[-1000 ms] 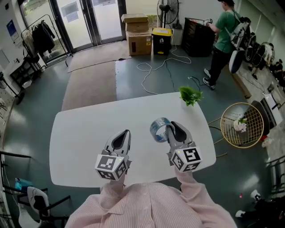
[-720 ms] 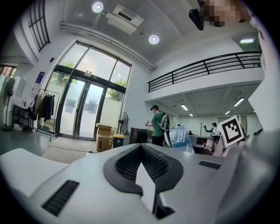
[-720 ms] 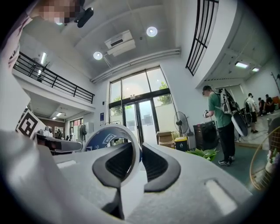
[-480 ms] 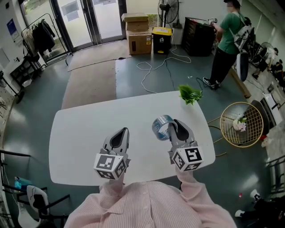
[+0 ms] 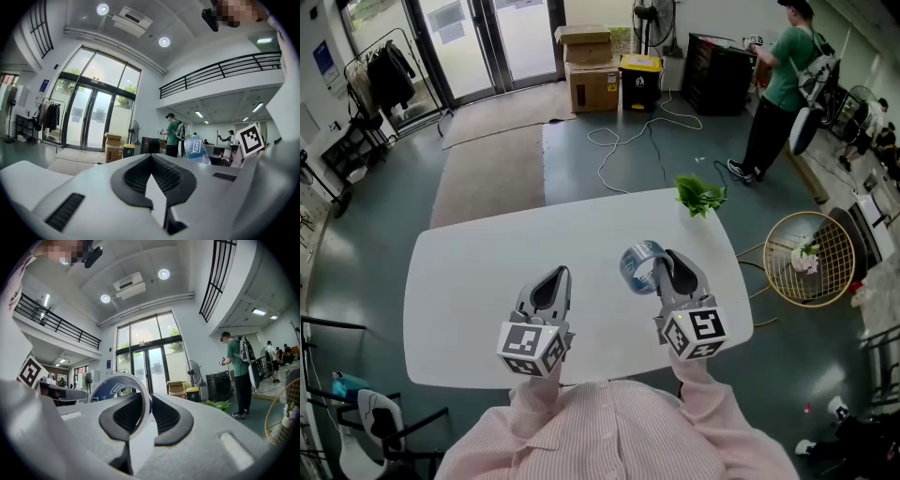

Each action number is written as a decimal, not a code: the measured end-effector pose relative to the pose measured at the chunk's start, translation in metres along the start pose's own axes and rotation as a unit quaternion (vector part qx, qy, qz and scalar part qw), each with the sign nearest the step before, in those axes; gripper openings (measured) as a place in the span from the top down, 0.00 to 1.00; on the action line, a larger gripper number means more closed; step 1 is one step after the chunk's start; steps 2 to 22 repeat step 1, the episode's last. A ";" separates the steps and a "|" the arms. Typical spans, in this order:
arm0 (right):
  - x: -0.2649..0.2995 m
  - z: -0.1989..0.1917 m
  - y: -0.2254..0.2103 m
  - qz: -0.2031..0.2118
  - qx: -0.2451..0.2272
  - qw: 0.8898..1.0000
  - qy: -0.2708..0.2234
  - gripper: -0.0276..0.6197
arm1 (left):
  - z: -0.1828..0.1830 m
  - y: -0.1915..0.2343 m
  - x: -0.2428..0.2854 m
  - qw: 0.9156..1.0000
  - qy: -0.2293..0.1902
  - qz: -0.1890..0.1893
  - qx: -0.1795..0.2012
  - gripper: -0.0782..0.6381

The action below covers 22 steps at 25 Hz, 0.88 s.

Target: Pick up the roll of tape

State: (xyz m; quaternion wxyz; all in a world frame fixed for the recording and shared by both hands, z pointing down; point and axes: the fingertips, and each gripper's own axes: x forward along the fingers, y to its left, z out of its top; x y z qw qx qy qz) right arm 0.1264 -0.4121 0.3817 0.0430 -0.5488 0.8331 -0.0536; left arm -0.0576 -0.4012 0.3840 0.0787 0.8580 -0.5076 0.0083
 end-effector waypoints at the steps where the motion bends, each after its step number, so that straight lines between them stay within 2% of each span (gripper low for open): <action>1: 0.000 0.000 -0.001 0.000 0.000 1.000 0.001 0.86 | 0.000 -0.001 0.001 1.000 0.000 0.000 0.001 0.89; 22: 0.000 0.000 -0.001 0.000 0.000 1.000 0.001 0.86 | 0.000 -0.001 0.001 1.000 0.000 0.000 0.001 0.89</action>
